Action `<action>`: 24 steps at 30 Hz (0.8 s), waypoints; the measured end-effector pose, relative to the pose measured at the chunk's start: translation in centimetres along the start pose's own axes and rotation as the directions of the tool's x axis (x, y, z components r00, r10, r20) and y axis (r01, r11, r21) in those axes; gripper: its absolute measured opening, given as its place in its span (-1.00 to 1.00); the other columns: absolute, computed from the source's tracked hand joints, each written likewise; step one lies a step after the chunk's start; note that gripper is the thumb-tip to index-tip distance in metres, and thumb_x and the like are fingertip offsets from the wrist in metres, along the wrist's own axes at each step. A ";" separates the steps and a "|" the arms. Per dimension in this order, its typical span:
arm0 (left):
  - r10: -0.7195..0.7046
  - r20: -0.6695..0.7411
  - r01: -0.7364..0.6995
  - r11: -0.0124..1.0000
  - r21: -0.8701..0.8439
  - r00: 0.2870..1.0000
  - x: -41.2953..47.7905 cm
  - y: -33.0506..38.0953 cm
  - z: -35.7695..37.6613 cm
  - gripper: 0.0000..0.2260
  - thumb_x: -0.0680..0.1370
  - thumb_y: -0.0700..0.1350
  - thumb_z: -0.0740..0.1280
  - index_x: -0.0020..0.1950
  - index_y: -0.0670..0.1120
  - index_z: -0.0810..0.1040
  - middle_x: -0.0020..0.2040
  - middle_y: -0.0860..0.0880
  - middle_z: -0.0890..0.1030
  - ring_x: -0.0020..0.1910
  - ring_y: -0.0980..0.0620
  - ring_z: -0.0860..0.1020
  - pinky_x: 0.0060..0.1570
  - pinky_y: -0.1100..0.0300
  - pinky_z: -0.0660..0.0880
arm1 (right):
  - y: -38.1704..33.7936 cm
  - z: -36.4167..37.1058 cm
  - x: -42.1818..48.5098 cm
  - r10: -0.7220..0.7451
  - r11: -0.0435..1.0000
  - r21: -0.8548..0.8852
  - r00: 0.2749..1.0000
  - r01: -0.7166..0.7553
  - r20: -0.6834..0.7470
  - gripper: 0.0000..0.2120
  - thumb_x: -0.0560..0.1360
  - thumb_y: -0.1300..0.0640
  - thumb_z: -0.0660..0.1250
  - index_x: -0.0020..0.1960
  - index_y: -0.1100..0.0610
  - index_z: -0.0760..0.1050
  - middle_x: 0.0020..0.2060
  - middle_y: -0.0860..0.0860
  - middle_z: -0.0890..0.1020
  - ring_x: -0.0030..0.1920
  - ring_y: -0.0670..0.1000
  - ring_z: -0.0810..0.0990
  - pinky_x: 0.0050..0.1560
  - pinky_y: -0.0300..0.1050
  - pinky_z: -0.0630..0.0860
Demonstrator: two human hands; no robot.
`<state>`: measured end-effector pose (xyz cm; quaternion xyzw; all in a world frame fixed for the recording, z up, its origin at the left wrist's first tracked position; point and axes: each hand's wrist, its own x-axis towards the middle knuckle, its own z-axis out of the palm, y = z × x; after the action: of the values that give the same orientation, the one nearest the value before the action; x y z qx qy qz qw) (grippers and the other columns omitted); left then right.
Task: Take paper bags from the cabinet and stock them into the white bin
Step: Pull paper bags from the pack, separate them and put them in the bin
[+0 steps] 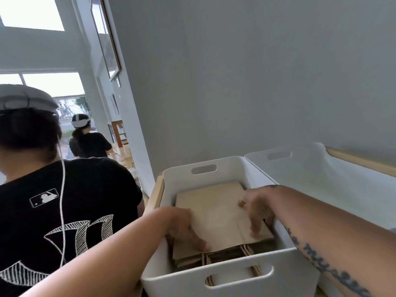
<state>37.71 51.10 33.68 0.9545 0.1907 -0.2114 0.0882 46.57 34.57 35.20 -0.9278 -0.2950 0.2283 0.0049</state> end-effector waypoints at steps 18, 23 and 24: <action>0.056 -0.013 -0.052 0.978 0.202 0.998 1.0 -0.5 0.3 -0.18 0.35 0.31 0.37 0.40 -0.22 0.33 0.21 -0.05 0.52 0.17 -0.06 0.49 0.30 0.06 0.40 | -0.4 0.0 -0.9 0.000 0.999 0.052 1.000 0.001 -0.020 -0.42 0.48 0.19 0.36 0.43 0.27 0.24 0.35 0.20 0.43 0.28 0.16 0.48 0.28 -0.07 0.40; 0.117 -0.090 -0.102 0.982 0.157 0.989 0.7 -0.8 -0.3 -0.19 0.40 0.23 0.39 0.48 -0.19 0.21 0.44 -0.07 0.36 0.40 -0.07 0.35 0.40 0.10 0.27 | -0.6 -0.2 -0.9 -0.014 0.998 0.065 1.000 0.015 -0.023 -0.45 0.49 0.22 0.34 0.42 0.27 0.26 0.34 0.20 0.44 0.29 0.15 0.47 0.30 -0.08 0.39; 0.139 -0.115 -0.125 0.985 0.123 0.984 0.3 -0.8 -0.4 -0.17 0.40 0.20 0.41 0.50 -0.18 0.17 0.47 -0.07 0.31 0.43 -0.07 0.30 0.43 0.11 0.22 | -0.6 -0.3 -1.1 -0.013 0.997 0.074 1.000 0.015 -0.025 -0.43 0.49 0.21 0.35 0.44 0.25 0.24 0.34 0.21 0.44 0.30 0.15 0.47 0.30 -0.06 0.39</action>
<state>37.80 52.02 33.83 0.9798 0.1196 -0.1566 0.0346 45.56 34.48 35.97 -0.9276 -0.2926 0.2278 0.0445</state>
